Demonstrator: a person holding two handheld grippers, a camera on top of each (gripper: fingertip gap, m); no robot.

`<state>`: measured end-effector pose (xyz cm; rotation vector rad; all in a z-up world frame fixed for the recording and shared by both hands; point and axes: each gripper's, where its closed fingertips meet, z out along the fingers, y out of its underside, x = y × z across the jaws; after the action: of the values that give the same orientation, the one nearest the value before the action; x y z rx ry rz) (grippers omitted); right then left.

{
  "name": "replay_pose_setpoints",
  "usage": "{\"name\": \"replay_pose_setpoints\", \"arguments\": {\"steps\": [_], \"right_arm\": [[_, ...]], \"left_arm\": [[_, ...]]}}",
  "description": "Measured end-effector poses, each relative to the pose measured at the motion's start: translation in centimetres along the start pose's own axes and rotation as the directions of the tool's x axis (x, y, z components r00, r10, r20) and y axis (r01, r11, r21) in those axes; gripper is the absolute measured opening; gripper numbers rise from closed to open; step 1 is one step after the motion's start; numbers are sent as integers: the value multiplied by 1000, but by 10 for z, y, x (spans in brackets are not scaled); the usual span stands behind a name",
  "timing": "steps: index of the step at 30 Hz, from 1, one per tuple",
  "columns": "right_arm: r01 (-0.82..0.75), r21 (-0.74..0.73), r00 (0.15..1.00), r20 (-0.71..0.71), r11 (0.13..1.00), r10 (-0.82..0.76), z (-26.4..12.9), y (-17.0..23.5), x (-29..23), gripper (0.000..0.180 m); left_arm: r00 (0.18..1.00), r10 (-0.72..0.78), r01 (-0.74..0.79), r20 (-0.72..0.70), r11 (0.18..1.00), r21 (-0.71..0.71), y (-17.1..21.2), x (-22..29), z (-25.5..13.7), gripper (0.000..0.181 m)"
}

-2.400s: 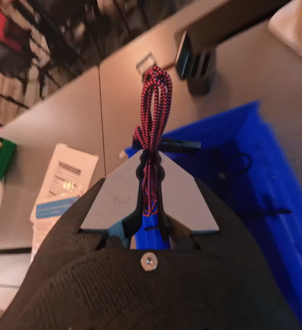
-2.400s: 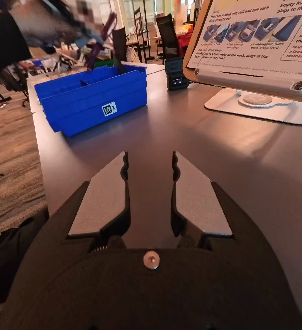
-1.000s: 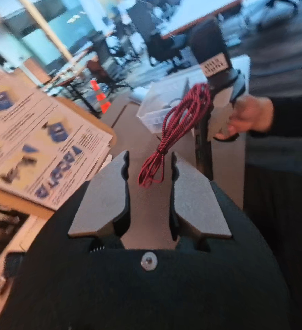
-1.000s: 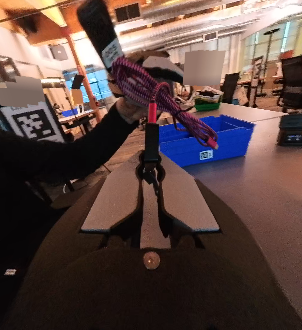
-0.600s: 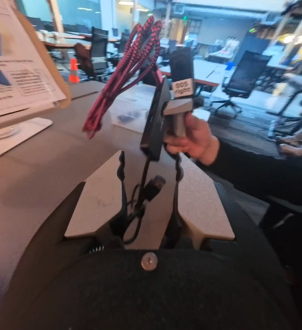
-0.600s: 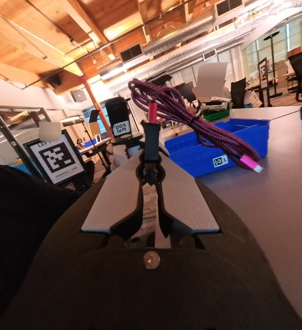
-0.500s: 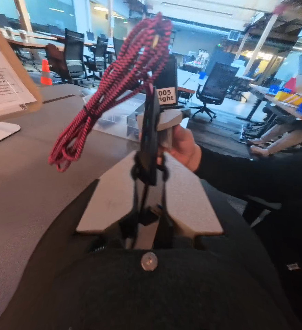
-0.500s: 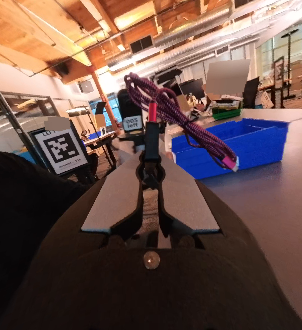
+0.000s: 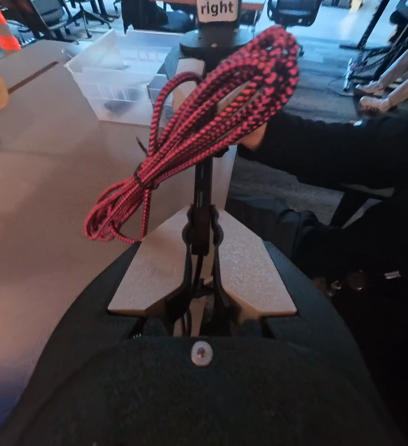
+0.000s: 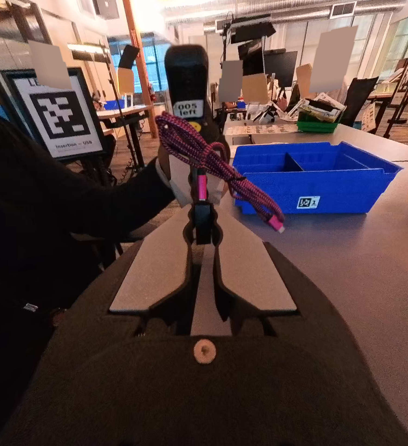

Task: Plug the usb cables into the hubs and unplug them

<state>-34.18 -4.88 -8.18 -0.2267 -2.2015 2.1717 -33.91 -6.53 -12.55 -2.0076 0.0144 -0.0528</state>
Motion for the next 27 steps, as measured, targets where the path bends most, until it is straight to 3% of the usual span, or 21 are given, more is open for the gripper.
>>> {"name": "replay_pose_setpoints", "arguments": {"steps": [3, 10, 17, 21, 27], "right_arm": [[-38, 71, 999, 14, 997, 38, -1, -9, 1, 8], [-46, 11, 999, 15, 999, 46, 10, 2, -1, 8], [-2, -336, 993, -113, 942, -38, 2, 44, 11, 12], [79, -377, 984, -118, 923, -133, -5, 37, 3, 11], [95, -441, 979, -119, 892, -163, -9, 47, 4, 5]], "left_arm": [[999, -40, 41, -33, 999, 31, -6, 3, 11, 10], [999, -15, 17, -37, 998, 55, -8, 2, 26, 8], [987, 103, -76, 120, 975, -207, 27, -13, 32, 8], [985, 129, -93, 111, 953, -288, 41, -12, 40, 8], [991, 115, -88, 74, 951, -298, 45, -8, 43, 8]]}}
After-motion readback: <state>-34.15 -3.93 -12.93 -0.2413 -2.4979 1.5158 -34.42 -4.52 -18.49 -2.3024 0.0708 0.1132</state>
